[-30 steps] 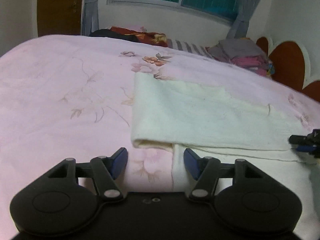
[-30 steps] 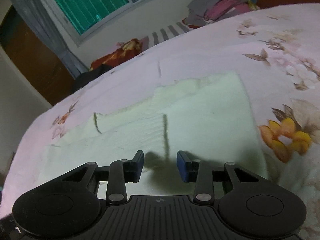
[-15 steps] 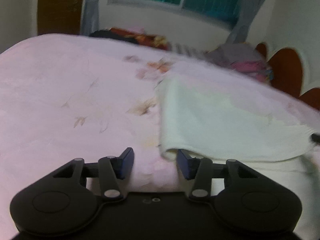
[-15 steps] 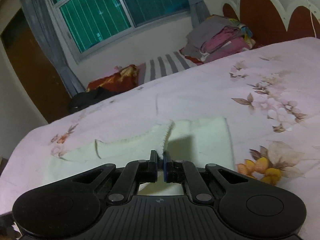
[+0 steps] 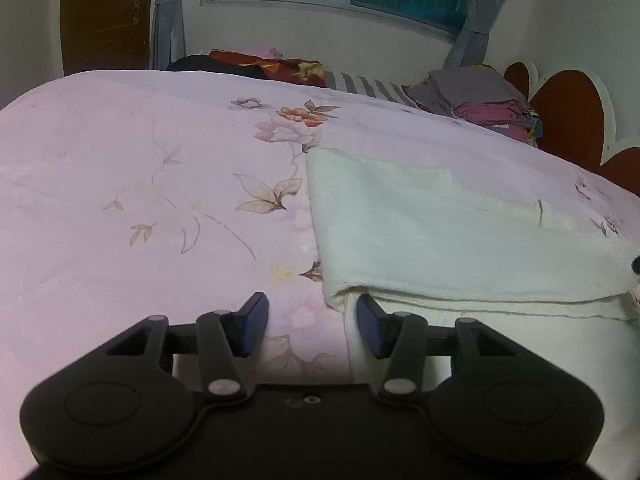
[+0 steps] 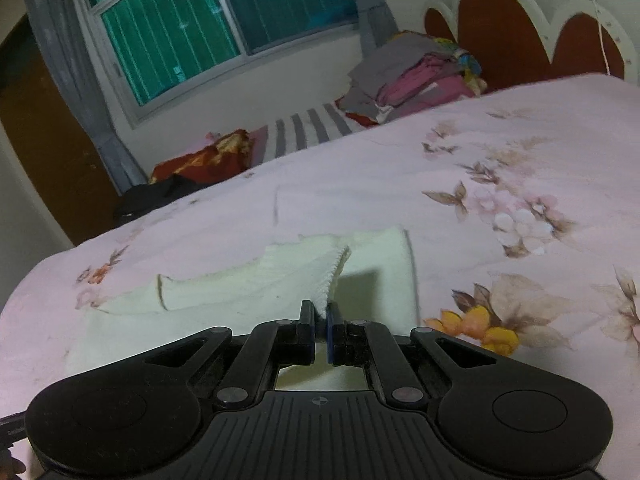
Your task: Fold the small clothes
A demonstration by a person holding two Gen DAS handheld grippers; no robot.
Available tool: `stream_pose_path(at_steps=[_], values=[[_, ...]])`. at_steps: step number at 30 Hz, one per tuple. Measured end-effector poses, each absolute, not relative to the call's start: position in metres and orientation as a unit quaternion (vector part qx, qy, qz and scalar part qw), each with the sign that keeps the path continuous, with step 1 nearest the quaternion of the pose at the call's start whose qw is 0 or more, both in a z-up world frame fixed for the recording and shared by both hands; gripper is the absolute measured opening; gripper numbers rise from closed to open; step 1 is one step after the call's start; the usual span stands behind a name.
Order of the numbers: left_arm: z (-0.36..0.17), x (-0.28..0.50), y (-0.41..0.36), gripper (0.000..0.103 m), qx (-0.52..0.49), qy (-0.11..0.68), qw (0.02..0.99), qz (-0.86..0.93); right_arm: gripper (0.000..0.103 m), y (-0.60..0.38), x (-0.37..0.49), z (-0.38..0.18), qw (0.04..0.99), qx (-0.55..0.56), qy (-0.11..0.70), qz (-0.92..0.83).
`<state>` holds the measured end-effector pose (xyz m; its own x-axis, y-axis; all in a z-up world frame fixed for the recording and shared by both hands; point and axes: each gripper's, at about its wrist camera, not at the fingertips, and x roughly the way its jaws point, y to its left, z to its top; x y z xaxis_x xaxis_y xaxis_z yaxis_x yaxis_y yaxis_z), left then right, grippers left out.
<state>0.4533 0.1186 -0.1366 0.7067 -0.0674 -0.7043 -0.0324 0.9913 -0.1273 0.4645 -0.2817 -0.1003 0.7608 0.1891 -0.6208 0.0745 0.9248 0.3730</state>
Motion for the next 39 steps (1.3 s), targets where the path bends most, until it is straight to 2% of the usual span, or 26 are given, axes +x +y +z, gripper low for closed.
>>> stream_pose_path(at_steps=[22,24,25,26,27,28,29,30,32,37,39], values=[[-0.133,0.455,0.123,0.048,-0.055,0.392,0.918,-0.023,0.004,-0.303,0.455,-0.134,0.900,0.199,0.387,0.005],[-0.121,0.443,0.125,0.054,-0.050,0.366,0.929,-0.017,0.006,-0.305,0.453,-0.129,0.902,0.197,0.383,-0.001],[-0.111,0.434,0.123,0.066,-0.041,0.331,0.943,-0.021,0.016,-0.306,0.451,-0.123,0.906,0.192,0.378,-0.012],[-0.104,0.430,0.117,0.070,-0.033,0.311,0.949,-0.029,0.052,-0.307,0.447,-0.114,0.914,0.179,0.362,-0.041],[-0.098,0.431,0.109,0.070,-0.027,0.300,0.953,-0.043,0.076,-0.307,0.440,-0.105,0.925,0.170,0.336,-0.058],[-0.096,0.435,0.099,0.070,-0.023,0.298,0.952,-0.060,0.076,-0.309,0.437,-0.100,0.931,0.175,0.316,-0.050],[-0.097,0.443,0.087,0.069,-0.020,0.303,0.950,-0.077,0.071,-0.308,0.440,-0.098,0.929,0.186,0.319,-0.036],[-0.101,0.452,0.075,0.068,-0.020,0.313,0.945,-0.088,0.052,-0.304,0.447,-0.098,0.922,0.194,0.333,-0.028],[-0.115,0.470,0.058,0.056,-0.029,0.346,0.932,-0.101,0.033,-0.286,0.463,-0.103,0.913,0.198,0.358,0.011],[-0.135,0.469,0.065,0.056,-0.041,0.359,0.926,-0.110,0.030,-0.242,0.474,-0.127,0.901,0.136,0.397,0.108],[-0.134,0.468,0.077,0.056,-0.053,0.366,0.921,-0.123,0.030,-0.254,0.467,-0.133,0.911,0.118,0.388,0.077]])
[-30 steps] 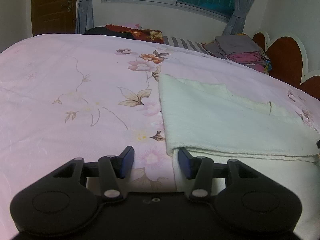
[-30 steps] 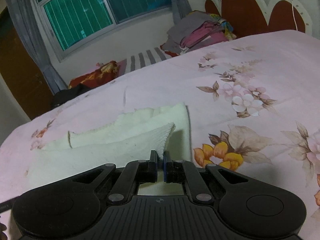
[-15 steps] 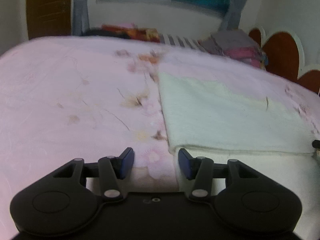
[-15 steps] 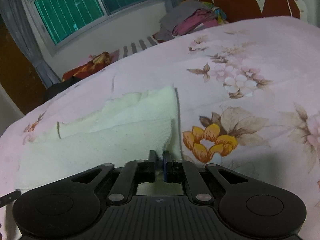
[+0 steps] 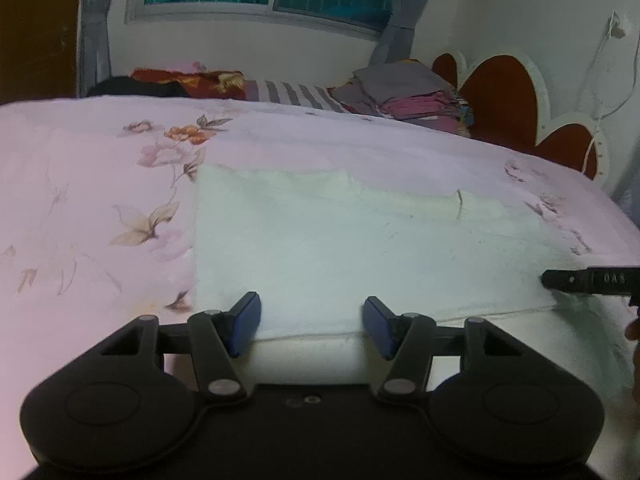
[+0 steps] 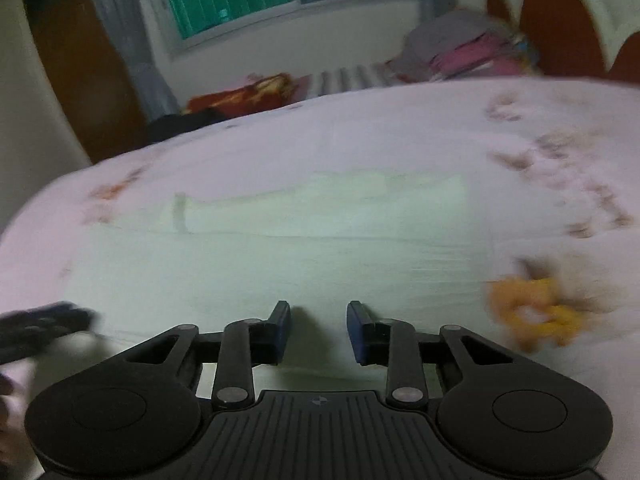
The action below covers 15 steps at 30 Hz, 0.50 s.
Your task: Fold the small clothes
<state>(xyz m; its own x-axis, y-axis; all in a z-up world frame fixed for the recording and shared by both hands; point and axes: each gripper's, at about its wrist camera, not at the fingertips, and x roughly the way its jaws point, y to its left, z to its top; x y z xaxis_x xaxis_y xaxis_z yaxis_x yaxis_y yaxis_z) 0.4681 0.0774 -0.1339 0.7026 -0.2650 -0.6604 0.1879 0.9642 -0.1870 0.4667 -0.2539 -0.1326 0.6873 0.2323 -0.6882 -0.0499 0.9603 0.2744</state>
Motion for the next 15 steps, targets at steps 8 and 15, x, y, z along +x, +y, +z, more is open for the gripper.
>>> stream_pose_path(at_steps=[8,15], values=[[-0.112,0.538,0.073,0.071,-0.052,0.364,0.921,-0.131,0.017,-0.272,0.504,-0.120,0.906,0.183,0.376,0.071],[-0.129,0.589,0.110,0.064,-0.090,0.406,0.903,-0.107,0.017,-0.301,0.547,-0.141,0.907,0.140,0.398,-0.003]])
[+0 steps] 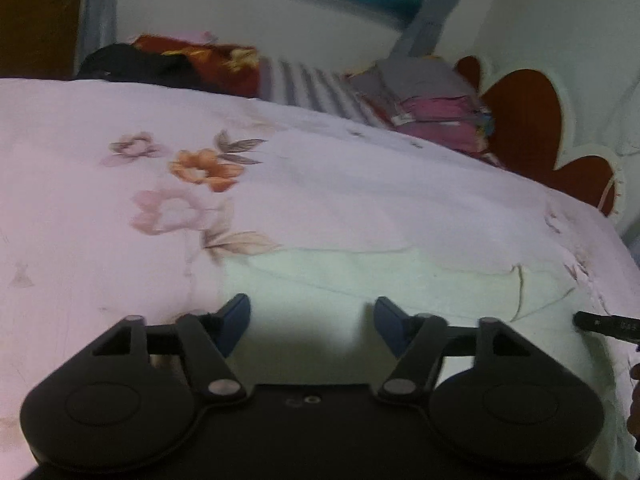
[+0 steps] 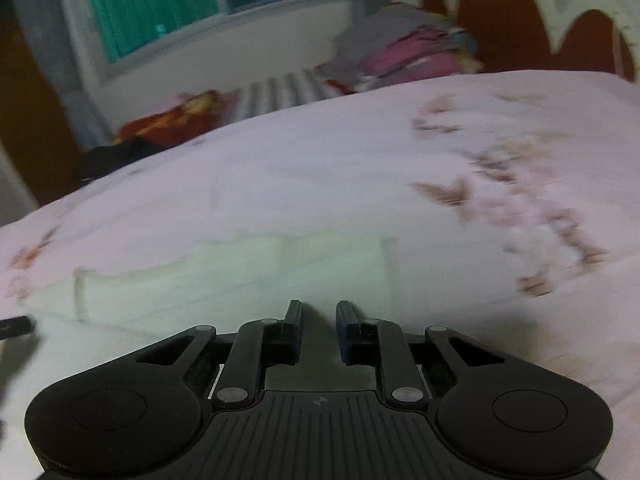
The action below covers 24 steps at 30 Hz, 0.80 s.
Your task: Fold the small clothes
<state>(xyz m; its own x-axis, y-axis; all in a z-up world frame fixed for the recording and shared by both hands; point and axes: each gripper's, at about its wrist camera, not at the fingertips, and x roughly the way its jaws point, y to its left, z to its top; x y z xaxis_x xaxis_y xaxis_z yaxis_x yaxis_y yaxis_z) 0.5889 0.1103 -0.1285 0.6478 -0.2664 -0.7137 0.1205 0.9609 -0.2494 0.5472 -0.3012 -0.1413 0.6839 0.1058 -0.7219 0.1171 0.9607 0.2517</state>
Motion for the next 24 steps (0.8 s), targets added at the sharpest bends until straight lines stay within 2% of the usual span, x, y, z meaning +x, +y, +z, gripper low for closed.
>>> stream_pose_path(at_steps=[3,4,5,6,8,10,11,14,18,21,24], values=[[-0.110,0.566,0.091,0.072,-0.064,0.361,0.923,-0.120,0.021,-0.296,0.540,-0.126,0.912,0.133,0.387,-0.013],[-0.107,0.560,0.077,0.072,-0.050,0.354,0.924,-0.134,0.031,-0.287,0.538,-0.122,0.916,0.133,0.378,-0.010],[-0.107,0.557,0.066,0.072,-0.039,0.351,0.925,-0.140,0.063,-0.271,0.536,-0.118,0.918,0.136,0.372,0.005],[-0.107,0.553,0.053,0.072,-0.029,0.348,0.926,-0.146,0.068,-0.252,0.534,-0.116,0.920,0.137,0.367,0.034],[-0.113,0.547,0.036,0.069,-0.024,0.352,0.923,-0.156,0.067,-0.217,0.537,-0.117,0.915,0.127,0.374,0.082],[-0.122,0.540,0.029,0.067,-0.024,0.363,0.917,-0.161,0.053,-0.187,0.535,-0.121,0.909,0.113,0.381,0.128],[-0.128,0.537,0.029,0.066,-0.020,0.371,0.915,-0.157,0.050,-0.175,0.535,-0.124,0.904,0.098,0.391,0.140],[-0.135,0.522,0.047,0.066,-0.008,0.376,0.916,-0.138,0.050,-0.170,0.526,-0.133,0.904,0.062,0.401,0.133],[-0.134,0.500,0.083,0.065,-0.004,0.373,0.922,-0.105,0.050,-0.223,0.507,-0.138,0.915,0.039,0.399,0.047],[-0.123,0.489,0.070,0.064,0.000,0.354,0.928,-0.114,0.050,-0.254,0.491,-0.140,0.917,0.048,0.395,0.034],[-0.123,0.488,0.045,0.067,0.013,0.362,0.922,-0.137,0.050,-0.249,0.475,-0.131,0.923,0.057,0.378,0.044]])
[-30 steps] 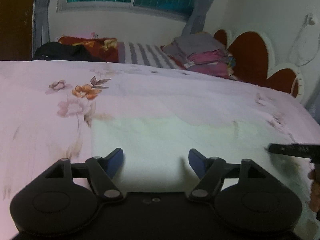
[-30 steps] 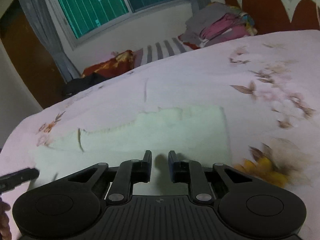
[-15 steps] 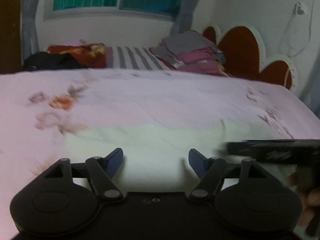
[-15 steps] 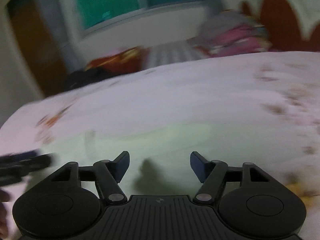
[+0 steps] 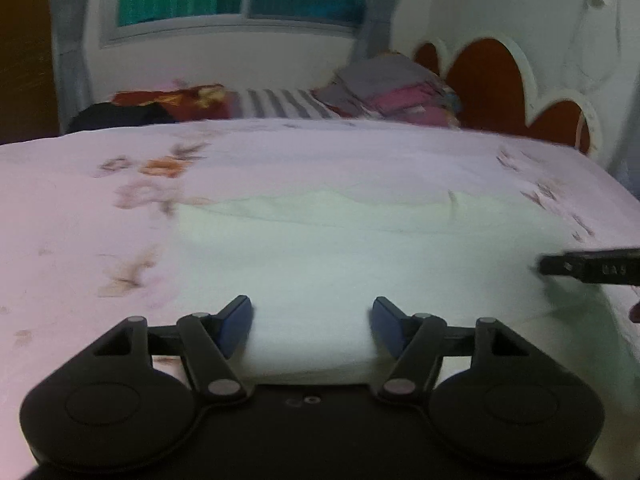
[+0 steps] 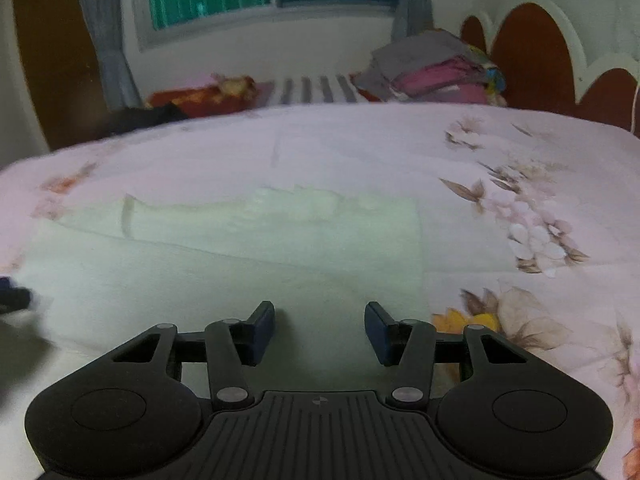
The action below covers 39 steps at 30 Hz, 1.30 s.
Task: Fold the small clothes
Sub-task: 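Move both tools to the hem of the narrowed sweater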
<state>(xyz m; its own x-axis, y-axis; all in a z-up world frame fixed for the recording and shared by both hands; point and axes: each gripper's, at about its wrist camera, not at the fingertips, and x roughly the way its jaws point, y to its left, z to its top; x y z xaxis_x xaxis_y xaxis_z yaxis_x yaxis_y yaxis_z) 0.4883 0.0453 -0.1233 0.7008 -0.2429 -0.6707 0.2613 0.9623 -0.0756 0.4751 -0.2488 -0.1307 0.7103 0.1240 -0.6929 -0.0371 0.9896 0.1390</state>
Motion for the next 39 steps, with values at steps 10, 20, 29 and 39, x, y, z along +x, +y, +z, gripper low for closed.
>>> stream_pose_path(at_steps=[10,20,29,39], values=[[-0.124,0.480,0.030,0.072,0.048,0.357,0.925,-0.122,0.050,-0.220,0.475,-0.130,0.916,0.035,0.399,0.011],[-0.137,0.462,0.028,0.084,0.107,0.364,0.920,-0.101,0.050,-0.177,0.467,-0.132,0.913,-0.006,0.397,0.090],[-0.125,0.352,0.105,0.073,0.035,0.390,0.917,-0.078,0.075,-0.285,0.378,-0.115,0.899,0.115,0.417,0.066],[-0.128,0.237,0.134,0.061,-0.109,0.411,0.898,-0.110,0.057,-0.346,0.227,-0.119,0.859,0.252,0.435,0.095]])
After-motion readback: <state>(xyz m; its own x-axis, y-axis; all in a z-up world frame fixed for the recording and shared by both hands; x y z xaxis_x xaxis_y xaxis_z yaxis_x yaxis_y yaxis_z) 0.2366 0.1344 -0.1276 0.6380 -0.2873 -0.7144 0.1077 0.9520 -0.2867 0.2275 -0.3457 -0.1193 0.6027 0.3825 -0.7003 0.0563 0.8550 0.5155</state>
